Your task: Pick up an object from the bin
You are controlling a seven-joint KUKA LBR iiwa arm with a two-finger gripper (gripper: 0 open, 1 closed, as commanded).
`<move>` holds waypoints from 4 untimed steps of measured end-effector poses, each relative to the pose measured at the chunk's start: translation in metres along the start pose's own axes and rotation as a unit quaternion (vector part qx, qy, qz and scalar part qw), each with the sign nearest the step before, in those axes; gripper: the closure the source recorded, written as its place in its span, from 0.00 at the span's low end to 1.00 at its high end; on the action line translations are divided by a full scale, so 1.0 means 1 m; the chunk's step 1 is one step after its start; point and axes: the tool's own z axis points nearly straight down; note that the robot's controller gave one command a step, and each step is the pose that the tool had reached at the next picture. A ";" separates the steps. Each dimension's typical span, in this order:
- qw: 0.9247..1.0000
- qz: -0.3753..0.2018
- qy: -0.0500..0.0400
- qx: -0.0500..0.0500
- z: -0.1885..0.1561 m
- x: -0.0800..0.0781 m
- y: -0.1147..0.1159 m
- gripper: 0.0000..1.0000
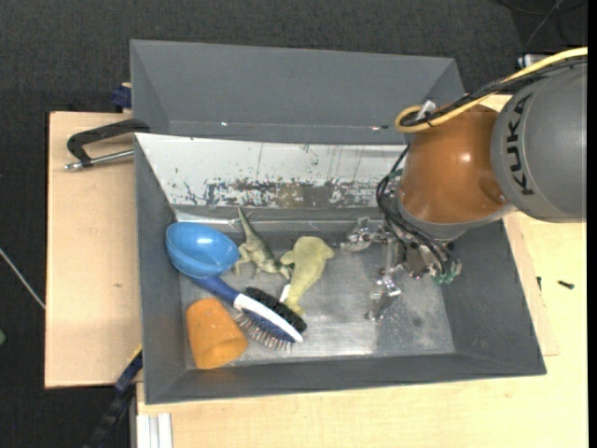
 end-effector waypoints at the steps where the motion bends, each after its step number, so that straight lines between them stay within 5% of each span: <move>1: 0.997 -0.076 -0.001 0.000 -0.013 -0.057 0.048 0.00; 2: 0.983 -0.186 0.002 0.000 0.043 -0.076 0.037 0.00; 3: 0.983 -0.186 0.000 0.001 0.041 -0.077 0.037 1.00; 4: 0.982 -0.188 -0.004 0.002 -0.069 -0.079 0.045 1.00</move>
Offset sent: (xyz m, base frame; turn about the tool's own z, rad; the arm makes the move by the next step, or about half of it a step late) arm 0.0415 0.0570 0.0114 -0.1490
